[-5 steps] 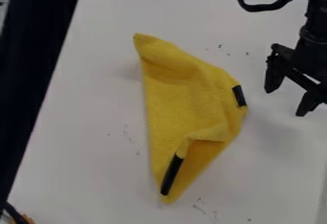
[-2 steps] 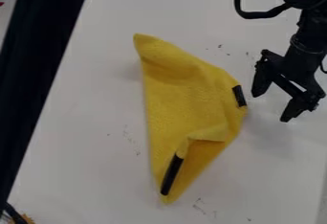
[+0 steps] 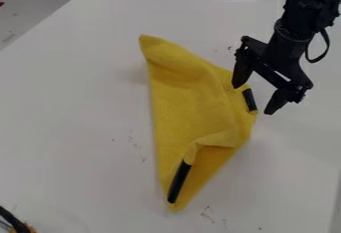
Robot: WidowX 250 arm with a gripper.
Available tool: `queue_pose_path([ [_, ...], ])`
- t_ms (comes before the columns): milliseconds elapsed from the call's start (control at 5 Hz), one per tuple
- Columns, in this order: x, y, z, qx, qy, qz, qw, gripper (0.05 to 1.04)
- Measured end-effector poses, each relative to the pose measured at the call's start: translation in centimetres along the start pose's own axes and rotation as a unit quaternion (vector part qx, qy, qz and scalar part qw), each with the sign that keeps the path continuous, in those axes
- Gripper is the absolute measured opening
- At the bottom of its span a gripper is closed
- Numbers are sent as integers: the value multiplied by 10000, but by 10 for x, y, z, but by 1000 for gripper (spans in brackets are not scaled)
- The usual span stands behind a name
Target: Unfold the cloth from the top right to the bottom left
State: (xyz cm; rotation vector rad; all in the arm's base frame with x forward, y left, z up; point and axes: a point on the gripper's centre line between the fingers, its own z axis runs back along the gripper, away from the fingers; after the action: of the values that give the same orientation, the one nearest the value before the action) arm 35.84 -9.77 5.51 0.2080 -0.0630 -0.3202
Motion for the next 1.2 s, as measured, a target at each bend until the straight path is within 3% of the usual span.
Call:
queue_pose_path([
  [200,-9,10,-6,55,39,125,9999,1001],
  [600,-9,7,-29,-527,-105,134,9985,1001],
  [1000,-11,6,-44,-736,-68,55,9973,1001],
  [1200,-13,4,-46,-762,-102,18,9970,944],
])
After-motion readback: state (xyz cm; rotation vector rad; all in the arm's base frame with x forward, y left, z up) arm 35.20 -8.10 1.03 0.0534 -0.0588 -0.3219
